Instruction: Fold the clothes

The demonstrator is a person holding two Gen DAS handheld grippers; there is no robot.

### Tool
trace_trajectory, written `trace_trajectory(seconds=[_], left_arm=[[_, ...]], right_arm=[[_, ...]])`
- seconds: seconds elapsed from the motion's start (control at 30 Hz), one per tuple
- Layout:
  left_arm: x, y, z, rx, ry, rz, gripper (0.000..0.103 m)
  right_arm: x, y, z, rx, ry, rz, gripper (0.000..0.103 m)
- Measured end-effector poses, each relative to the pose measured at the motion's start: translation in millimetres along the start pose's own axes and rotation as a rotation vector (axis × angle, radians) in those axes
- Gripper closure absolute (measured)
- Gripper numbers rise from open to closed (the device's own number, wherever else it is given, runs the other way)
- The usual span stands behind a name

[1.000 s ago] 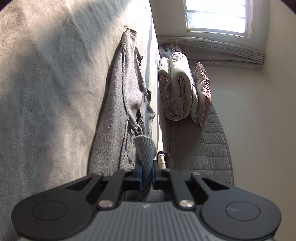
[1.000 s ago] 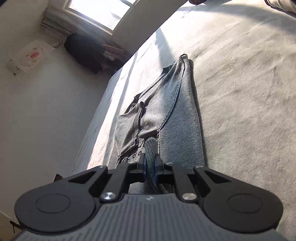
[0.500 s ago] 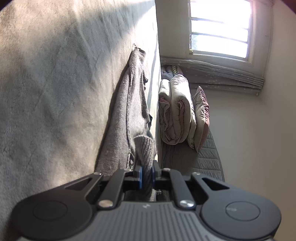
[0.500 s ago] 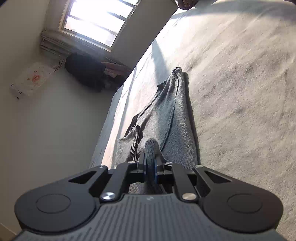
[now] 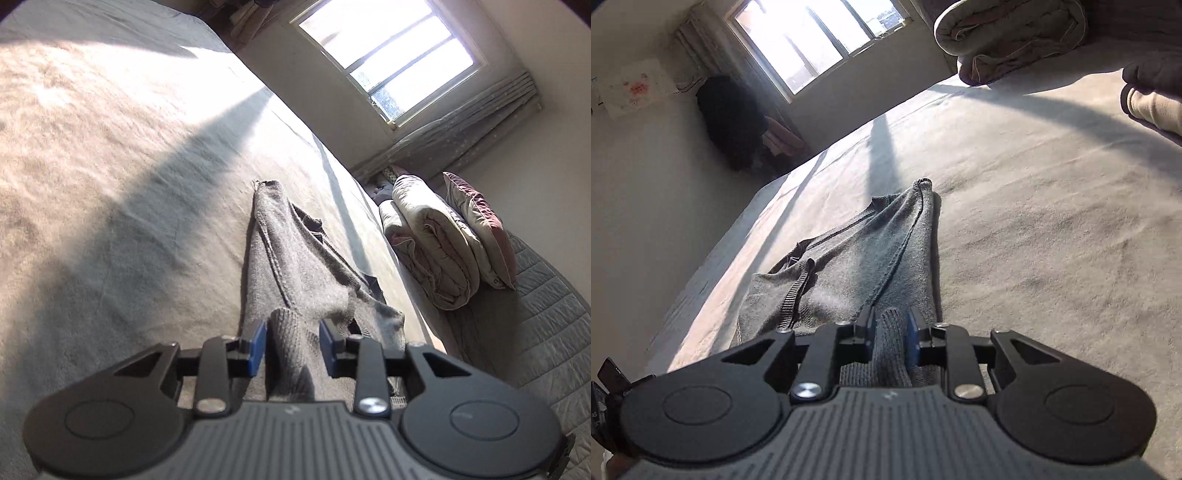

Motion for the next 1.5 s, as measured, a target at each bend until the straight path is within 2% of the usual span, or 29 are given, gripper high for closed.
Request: trace_trajectory(seconds=[0.07, 0.2, 0.23, 0.37, 0.6, 0.63, 0.67, 0.7, 0.77, 0.83, 0.9, 1.03, 1.1, 1.2, 1.23, 1.3, 1.4, 1.47, 1.5], left_arm=[[8, -5, 7, -0.052, 0.004, 0.039, 0.075], [15, -4, 22, -0.141, 0.068, 0.035, 0.080], [14, -1, 22, -0.160, 0.063, 0.024, 0.080], [-2, 6, 17, -0.206, -0.062, -0.012, 0.077], [-13, 16, 24, -0.234, -0.045, -0.057, 0.078], [-15, 18, 24, -0.226, -0.033, -0.068, 0.080], [-17, 20, 23, -0.217, -0.022, -0.080, 0.094], [-19, 21, 23, -0.208, -0.011, -0.092, 0.096], [-19, 17, 17, -0.061, 0.129, -0.117, 0.096], [-20, 12, -1, 0.174, 0.247, -0.144, 0.096], [-24, 10, -22, 0.235, 0.152, -0.137, 0.096], [-27, 14, -36, 0.283, 0.099, -0.151, 0.093], [-22, 12, -30, 0.251, 0.074, -0.125, 0.082], [-7, 5, -16, 0.163, 0.043, -0.023, 0.075], [-3, 3, -9, 0.107, 0.033, 0.015, 0.076], [3, 3, 6, -0.006, 0.044, 0.054, 0.086], [-1, 13, 23, -0.161, 0.039, 0.029, 0.087], [-12, 23, 21, -0.237, -0.029, -0.016, 0.087], [-16, 25, 16, -0.248, -0.054, -0.020, 0.092]], right_arm=[[6, -1, -9, 0.069, 0.021, 0.019, 0.070], [3, 8, -21, 0.166, 0.036, 0.009, 0.070], [-1, 12, -23, 0.182, 0.041, -0.001, 0.070], [-11, 25, -24, 0.213, 0.058, -0.034, 0.070], [-14, 29, -22, 0.227, 0.063, -0.047, 0.070], [-14, 29, -22, 0.227, 0.063, -0.047, 0.070], [-13, 29, -22, 0.227, 0.063, -0.046, 0.070], [-13, 29, -21, 0.227, 0.064, -0.046, 0.070], [-14, 29, -20, 0.225, 0.066, -0.046, 0.070], [-14, 28, -20, 0.224, 0.067, -0.045, 0.070], [-14, 28, -19, 0.223, 0.068, -0.043, 0.070], [-15, 28, -18, 0.223, 0.073, -0.046, 0.070], [-14, 26, -18, 0.219, 0.076, -0.039, 0.070], [-12, 22, -18, 0.215, 0.080, -0.016, 0.070], [-10, 21, -19, 0.220, 0.080, -0.006, 0.070], [-8, 19, -22, 0.242, 0.080, 0.009, 0.070], [-9, 21, -28, 0.282, 0.069, 0.004, 0.070], [-14, 26, -27, 0.305, 0.077, -0.021, 0.070], [-16, 29, -26, 0.316, 0.083, -0.035, 0.070]])
Point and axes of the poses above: each gripper's, at about its wrist camera, not at the fingertips, and x roughly against the way its jaws point, z to its right, y to its underside, the point moved 7 cm from there along -x, roughly the way its jaws point, and after that the axes turned 7 degrees about -y, right-handed, at the moved point
